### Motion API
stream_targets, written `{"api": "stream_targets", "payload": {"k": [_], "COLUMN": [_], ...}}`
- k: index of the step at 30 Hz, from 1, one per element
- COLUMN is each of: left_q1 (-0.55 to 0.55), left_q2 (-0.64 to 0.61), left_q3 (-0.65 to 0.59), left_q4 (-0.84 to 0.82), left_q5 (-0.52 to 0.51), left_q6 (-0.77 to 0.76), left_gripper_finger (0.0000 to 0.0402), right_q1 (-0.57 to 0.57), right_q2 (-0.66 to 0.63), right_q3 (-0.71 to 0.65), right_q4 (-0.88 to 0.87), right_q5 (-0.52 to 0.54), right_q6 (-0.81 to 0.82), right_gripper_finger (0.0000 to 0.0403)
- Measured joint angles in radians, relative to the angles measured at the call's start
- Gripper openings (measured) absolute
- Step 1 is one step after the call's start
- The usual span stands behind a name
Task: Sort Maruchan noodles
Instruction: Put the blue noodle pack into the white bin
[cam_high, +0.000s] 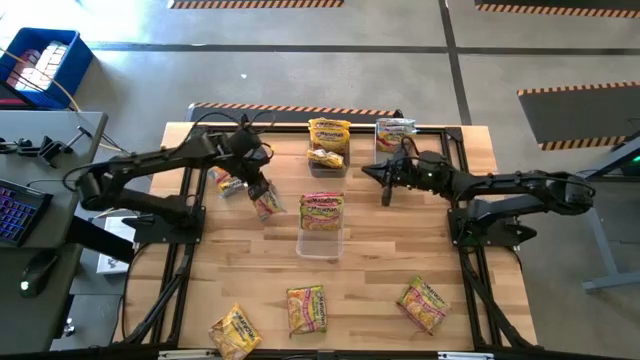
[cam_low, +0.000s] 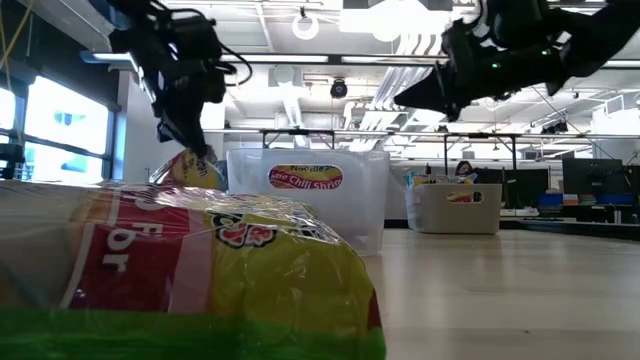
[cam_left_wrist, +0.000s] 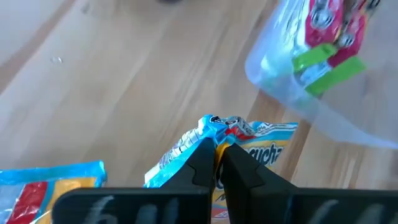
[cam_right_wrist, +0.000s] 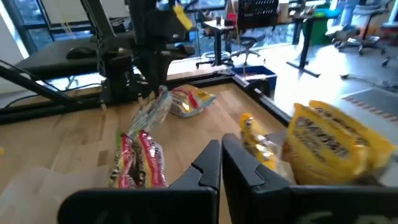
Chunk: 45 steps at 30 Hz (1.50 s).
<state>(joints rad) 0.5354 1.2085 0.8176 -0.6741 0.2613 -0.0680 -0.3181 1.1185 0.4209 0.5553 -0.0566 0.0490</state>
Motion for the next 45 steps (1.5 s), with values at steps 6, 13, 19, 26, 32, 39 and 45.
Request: {"api": "stream_targets", "payload": {"k": [6,13,19,26,32,39,45], "left_q1": [0.0,-0.002,-0.01,-0.042,-0.068,-0.088,-0.092], "left_q2": [-0.13,-0.237,-0.245,-0.245,-0.245,-0.245,-0.245], "left_q3": [-0.127,-0.259,-0.343,-0.352,-0.352,-0.352,-0.353], "left_q4": [0.186,0.497,0.765,0.888,0.92,0.941,0.953], "left_q5": [-0.036,-0.126,-0.115,-0.116,-0.118,-0.123,-0.125], "left_q6": [-0.106,-0.184,-0.193,-0.192,-0.191,-0.174,-0.158], "left_gripper_finger": [0.0001,0.0001,0.0001,0.0001,0.0001,0.0001,0.0001], "right_q1": [0.049,0.056,0.058,0.057,0.057,0.057,0.057], "right_q2": [0.198,0.457,0.653,0.799,0.879,0.923,0.924], "right_q3": [0.195,0.566,0.844,1.094,1.218,1.261,1.252], "right_q4": [-0.106,-0.414,-0.617,-0.744,-0.795,-0.798,-0.791], "right_q5": [-0.004,-0.1,-0.156,-0.154,-0.147,-0.117,-0.11], "right_q6": [0.006,0.078,0.084,0.084,0.123,0.141,0.153], "right_gripper_finger": [0.0061,0.0191,0.0252,0.0257,0.0257,0.0257,0.0256]}}
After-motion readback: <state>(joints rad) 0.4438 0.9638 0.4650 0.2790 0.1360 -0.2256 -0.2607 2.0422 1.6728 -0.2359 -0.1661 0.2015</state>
